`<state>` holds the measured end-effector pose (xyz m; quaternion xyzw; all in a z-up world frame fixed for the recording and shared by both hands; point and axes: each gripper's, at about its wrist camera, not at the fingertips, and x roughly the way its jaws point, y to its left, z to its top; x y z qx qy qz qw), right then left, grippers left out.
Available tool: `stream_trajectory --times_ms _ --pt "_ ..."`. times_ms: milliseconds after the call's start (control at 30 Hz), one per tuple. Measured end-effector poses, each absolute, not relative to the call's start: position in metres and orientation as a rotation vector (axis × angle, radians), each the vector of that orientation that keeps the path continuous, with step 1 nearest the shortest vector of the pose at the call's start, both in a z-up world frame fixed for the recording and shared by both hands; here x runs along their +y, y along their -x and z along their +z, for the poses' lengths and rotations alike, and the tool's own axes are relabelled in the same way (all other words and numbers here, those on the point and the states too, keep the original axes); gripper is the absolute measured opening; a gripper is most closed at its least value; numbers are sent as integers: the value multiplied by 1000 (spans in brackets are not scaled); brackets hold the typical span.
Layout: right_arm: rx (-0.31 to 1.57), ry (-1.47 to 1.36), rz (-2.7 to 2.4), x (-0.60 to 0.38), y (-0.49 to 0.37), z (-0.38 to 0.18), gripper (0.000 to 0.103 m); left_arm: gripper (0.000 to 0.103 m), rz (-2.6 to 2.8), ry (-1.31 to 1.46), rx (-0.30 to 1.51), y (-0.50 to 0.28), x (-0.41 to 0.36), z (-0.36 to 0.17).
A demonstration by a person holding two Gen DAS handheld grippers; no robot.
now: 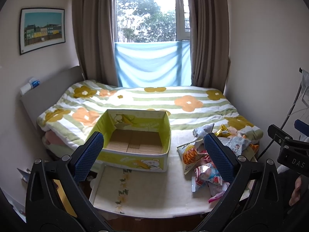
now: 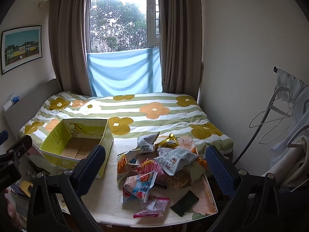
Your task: Organize snacks
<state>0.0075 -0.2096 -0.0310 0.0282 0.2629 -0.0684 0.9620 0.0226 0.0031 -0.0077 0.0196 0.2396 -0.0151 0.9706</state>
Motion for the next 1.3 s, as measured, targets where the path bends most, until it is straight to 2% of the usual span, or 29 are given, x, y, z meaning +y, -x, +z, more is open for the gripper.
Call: stream_trajectory --times_ms 867,1300 --pt "530 -60 -151 -208 2 -32 103 103 -27 -17 474 -16 12 -7" --pt "684 -139 -233 -221 -13 -62 103 103 -126 -81 641 -68 14 -41"
